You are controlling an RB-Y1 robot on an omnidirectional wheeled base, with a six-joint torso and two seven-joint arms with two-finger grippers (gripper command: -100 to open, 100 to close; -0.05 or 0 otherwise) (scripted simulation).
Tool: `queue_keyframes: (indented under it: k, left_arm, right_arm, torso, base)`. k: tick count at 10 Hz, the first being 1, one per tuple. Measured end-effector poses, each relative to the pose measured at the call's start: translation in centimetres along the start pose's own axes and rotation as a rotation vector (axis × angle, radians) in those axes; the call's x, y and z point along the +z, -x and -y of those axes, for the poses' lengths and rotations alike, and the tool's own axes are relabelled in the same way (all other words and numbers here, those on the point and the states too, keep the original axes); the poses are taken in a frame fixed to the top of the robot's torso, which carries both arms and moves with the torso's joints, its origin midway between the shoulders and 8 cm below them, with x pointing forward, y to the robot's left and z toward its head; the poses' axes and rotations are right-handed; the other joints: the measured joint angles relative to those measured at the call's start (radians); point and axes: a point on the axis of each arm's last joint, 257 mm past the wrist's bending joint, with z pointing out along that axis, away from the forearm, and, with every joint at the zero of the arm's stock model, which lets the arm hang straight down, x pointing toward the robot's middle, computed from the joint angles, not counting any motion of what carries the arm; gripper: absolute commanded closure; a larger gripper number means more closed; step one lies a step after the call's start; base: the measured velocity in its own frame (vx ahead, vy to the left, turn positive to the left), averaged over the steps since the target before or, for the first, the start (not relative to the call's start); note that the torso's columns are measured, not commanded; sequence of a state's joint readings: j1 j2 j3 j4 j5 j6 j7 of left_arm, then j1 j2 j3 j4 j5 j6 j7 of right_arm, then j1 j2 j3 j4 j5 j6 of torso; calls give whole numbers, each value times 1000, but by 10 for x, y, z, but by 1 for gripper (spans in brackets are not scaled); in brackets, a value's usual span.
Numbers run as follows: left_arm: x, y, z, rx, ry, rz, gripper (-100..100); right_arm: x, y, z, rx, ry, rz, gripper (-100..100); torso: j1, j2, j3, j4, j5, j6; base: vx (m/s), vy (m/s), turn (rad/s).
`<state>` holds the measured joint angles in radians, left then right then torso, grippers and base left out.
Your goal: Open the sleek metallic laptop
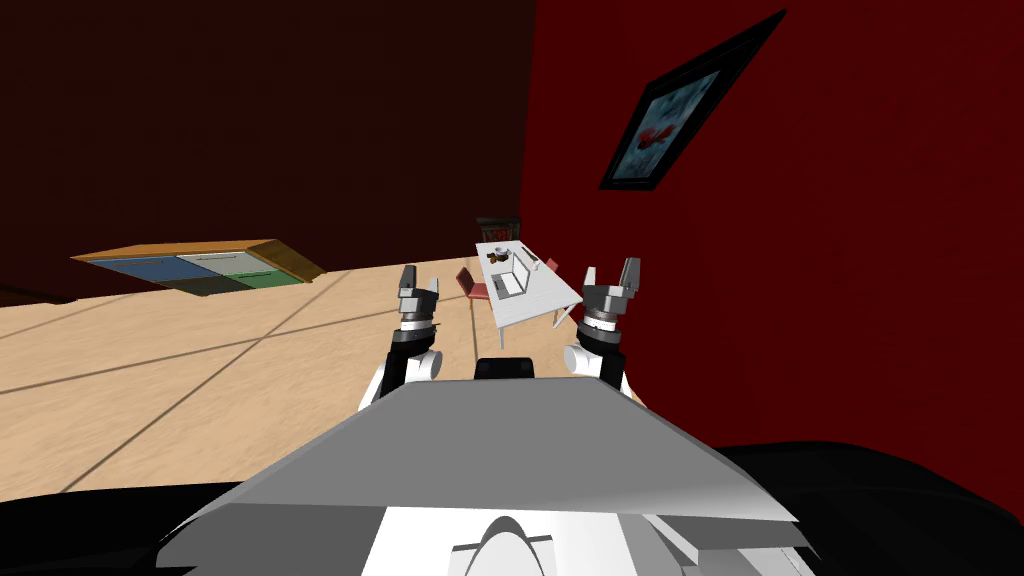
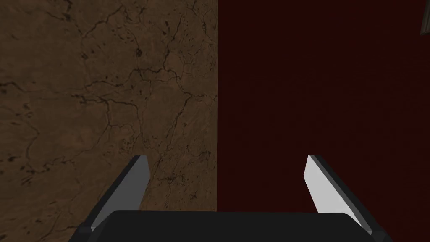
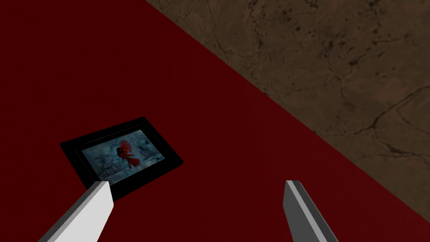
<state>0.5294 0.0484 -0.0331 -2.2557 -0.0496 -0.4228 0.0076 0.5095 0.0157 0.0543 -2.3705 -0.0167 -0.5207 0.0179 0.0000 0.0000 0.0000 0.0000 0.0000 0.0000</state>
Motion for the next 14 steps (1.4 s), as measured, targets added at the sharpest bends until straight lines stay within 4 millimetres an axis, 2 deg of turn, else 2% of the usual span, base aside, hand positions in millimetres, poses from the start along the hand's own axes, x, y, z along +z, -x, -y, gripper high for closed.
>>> queue_keyframes:
  k: [2, 9, 10, 11, 14]
  left_arm:
    - [0, 0, 0, 0, 0, 0, 0]
    - [0, 0, 0, 0, 0, 0, 0]
    - [0, 0, 0, 0, 0, 0, -100]
    - [1, 1, -4, 25, 6, -16, -100]
    - [11, 12, -22, 138, 43, -46, -100]
  right_arm:
    - [0, 0, 0, 0, 0, 0, 0]
    - [0, 0, 0, 0, 0, 0, 0]
    - [0, 0, 0, 0, 0, 0, 0]
    - [0, 0, 0, 0, 0, 0, 0]
    - [0, 0, 0, 0, 0, 0, 0]
  torso:
    - [0, 104, -209, 105, 0, 0]
    - [0, 618, -1234, 617, 0, 0]
    - [0, 691, -1382, 691, 0, 0]
    - [-3, 724, -1452, 724, -1, 0]
    - [-6, 736, -1477, 737, -2, 0]
  base:
    - [0, 0, 0]
    - [0, 0, 0]
    - [31, -58, -59]
    - [56, -95, -69]
    - [76, -208, -90]
